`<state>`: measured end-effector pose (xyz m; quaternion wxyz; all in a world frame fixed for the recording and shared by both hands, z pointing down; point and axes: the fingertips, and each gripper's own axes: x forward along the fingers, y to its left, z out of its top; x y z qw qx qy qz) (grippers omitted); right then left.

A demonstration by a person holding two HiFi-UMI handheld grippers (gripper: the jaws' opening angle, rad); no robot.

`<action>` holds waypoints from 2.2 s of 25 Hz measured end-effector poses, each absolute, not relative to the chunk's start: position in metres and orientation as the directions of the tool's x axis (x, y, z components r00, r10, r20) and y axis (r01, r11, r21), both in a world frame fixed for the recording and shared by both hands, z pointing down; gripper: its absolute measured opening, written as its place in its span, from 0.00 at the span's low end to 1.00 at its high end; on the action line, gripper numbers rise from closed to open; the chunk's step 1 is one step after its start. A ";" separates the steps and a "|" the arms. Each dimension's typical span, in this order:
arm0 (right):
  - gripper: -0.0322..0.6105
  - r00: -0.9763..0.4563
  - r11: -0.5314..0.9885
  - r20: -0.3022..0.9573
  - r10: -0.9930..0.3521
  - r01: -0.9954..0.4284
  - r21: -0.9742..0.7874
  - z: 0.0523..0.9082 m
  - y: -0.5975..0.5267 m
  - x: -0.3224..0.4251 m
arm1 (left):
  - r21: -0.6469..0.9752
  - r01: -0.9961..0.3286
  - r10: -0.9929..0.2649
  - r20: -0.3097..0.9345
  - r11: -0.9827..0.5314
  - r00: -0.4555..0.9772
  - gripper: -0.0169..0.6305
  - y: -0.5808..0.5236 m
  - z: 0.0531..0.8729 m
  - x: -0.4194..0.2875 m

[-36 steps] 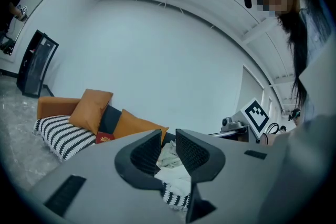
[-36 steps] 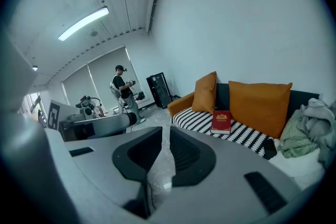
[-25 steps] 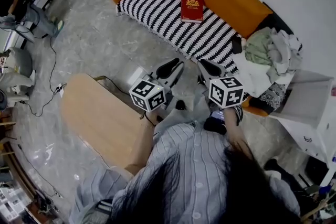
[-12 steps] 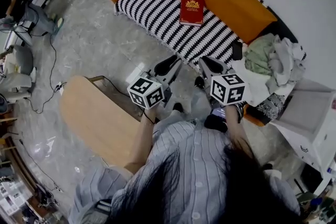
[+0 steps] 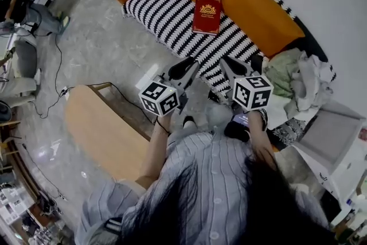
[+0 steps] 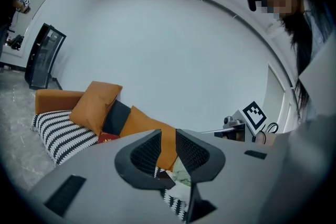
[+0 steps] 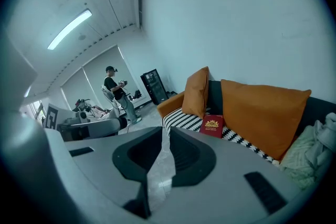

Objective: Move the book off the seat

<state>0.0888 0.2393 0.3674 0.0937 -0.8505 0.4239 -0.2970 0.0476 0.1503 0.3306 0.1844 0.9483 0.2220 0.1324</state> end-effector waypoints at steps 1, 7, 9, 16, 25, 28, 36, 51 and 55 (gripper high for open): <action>0.14 0.459 -0.620 0.427 -0.779 -0.666 -0.415 0.369 0.241 0.096 | 0.407 0.365 0.465 0.179 -0.837 0.867 0.16 0.152 0.333 0.053; 0.14 0.438 -0.600 0.421 -0.795 -0.669 -0.437 0.375 0.252 0.136 | 0.391 0.328 0.431 0.211 -0.860 0.878 0.16 0.158 0.337 0.086; 0.14 0.427 -0.592 0.421 -0.800 -0.675 -0.441 0.378 0.255 0.146 | 0.385 0.318 0.417 0.209 -0.867 0.884 0.16 0.161 0.335 0.095; 0.14 0.399 -0.567 0.414 -0.818 -0.677 -0.469 0.385 0.262 0.167 | 0.375 0.287 0.391 0.237 -0.882 0.889 0.16 0.171 0.341 0.111; 0.14 0.404 -0.580 0.423 -0.811 -0.647 -0.494 0.397 0.279 0.182 | 0.375 0.257 0.371 0.272 -0.891 0.888 0.16 0.172 0.351 0.117; 0.14 0.419 -0.597 0.429 -0.800 -0.629 -0.498 0.401 0.284 0.192 | 0.378 0.263 0.380 0.278 -0.888 0.882 0.16 0.173 0.354 0.124; 0.14 0.444 -0.634 0.457 -0.771 -0.602 -0.485 0.414 0.284 0.211 | 0.403 0.280 0.408 0.279 -0.872 0.869 0.16 0.161 0.370 0.147; 0.14 0.433 -0.694 0.548 -0.716 -0.526 -0.492 0.470 0.249 0.277 | 0.443 0.311 0.488 0.371 -0.841 0.790 0.16 0.113 0.432 0.213; 0.14 0.411 -0.692 0.561 -0.718 -0.508 -0.513 0.493 0.232 0.294 | 0.448 0.323 0.507 0.389 -0.834 0.769 0.16 0.099 0.453 0.240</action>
